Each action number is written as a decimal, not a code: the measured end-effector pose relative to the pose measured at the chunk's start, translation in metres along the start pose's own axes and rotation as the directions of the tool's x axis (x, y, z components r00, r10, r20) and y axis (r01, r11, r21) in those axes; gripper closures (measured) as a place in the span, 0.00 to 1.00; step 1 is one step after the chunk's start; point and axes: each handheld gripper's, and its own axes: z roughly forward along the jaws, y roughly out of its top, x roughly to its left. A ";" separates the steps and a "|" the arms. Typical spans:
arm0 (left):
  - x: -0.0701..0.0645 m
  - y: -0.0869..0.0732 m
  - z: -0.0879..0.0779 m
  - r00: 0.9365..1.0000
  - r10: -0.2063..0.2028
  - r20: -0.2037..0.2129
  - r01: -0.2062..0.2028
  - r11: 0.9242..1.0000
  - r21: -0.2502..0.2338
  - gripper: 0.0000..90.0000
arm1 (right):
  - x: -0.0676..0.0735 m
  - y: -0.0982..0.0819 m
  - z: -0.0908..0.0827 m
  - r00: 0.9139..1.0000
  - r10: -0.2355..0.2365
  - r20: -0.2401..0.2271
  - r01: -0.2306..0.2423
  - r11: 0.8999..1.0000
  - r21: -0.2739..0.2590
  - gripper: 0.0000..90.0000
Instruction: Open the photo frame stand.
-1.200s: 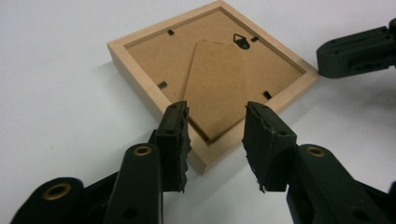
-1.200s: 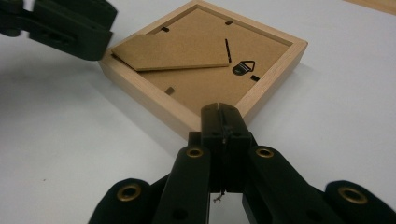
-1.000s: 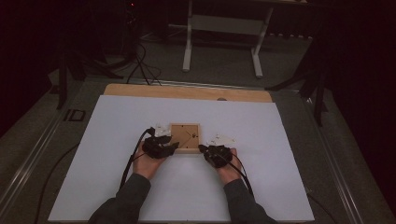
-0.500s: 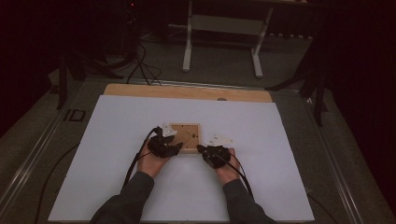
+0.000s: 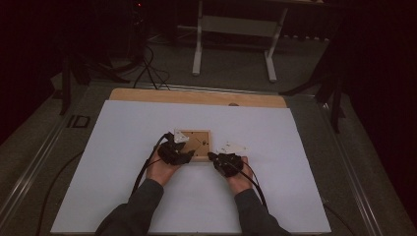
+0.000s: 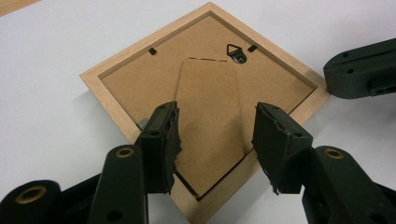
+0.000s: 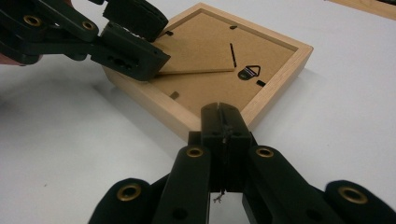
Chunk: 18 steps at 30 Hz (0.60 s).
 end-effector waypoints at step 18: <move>0.006 0.003 0.007 1.000 -0.017 0.001 0.017 0.999 0.047 0.55 | 0.000 -0.001 0.000 1.000 -0.001 0.002 0.001 1.000 -0.003 1.00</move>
